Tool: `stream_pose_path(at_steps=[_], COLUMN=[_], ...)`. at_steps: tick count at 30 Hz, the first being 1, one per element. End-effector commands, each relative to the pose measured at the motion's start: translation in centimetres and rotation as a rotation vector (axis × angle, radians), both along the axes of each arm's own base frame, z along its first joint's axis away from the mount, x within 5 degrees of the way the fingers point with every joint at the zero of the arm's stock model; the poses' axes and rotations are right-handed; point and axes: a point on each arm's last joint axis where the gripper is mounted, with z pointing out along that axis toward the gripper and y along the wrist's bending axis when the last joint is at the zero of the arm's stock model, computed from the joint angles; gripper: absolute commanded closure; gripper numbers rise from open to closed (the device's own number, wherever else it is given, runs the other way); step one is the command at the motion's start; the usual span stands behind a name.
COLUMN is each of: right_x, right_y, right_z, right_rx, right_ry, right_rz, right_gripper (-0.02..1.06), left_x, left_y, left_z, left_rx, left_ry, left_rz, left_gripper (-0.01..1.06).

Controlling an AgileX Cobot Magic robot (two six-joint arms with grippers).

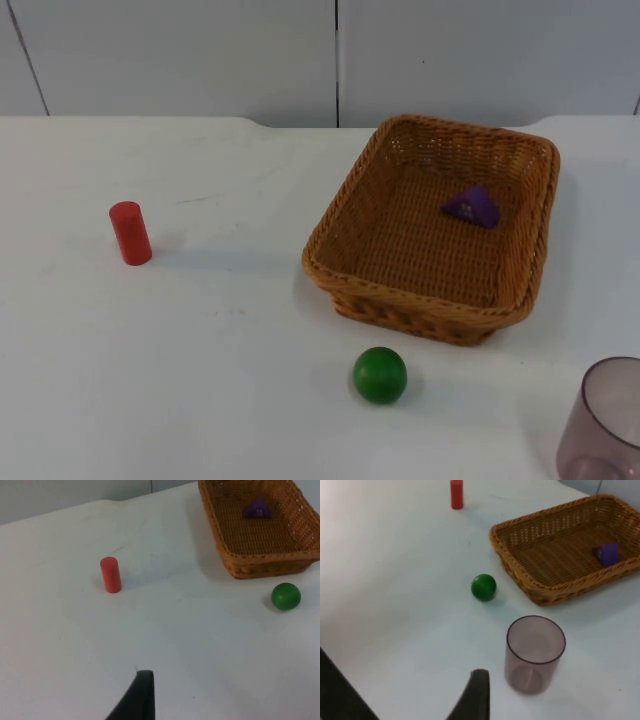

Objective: Pick up the basket with the left hand and place the triangular block into the basket with the right hand.

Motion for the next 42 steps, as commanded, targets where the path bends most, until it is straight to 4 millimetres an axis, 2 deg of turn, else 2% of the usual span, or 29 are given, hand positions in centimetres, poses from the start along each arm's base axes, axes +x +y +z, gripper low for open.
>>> stream_pose_path(at_steps=[1,17,19,22,35,39,42], right_x=[0.20,0.06,0.06,0.05,0.01,-0.03,-0.13], right_y=[-0.06,0.12,0.12,0.13,0.18,0.20,0.24], right_z=[-0.03,-0.05,-0.05,-0.05,-0.04,-0.04,-0.04], right_rx=[0.015,0.013,0.013,0.013,0.028,0.028,0.028], right_ry=[-0.008,-0.007,-0.007,-0.007,0.003,0.002,0.000], right_rz=[-0.029,0.000,0.000,0.002,-0.010,-0.060,-0.181], right_gripper=[0.23,0.23,0.16,-0.01,-0.01,-0.01,-0.01], left_x=[-0.04,-0.04,-0.04,-0.04,-0.04,-0.04,-0.04], left_y=[-0.07,-0.07,-0.07,-0.07,-0.07,-0.07,-0.07], left_z=[-0.12,-0.10,-0.10,-0.10,-0.10,-0.10,-0.10], left_rx=[-0.015,-0.016,-0.016,-0.016,-0.016,-0.016,-0.016], left_ry=[0.006,0.005,0.005,0.005,0.005,0.005,0.005], left_rz=[-0.005,-0.005,-0.005,-0.005,-0.005,-0.005,-0.005], left_gripper=[0.00,0.00,0.00,0.00,0.00,0.00,0.00])
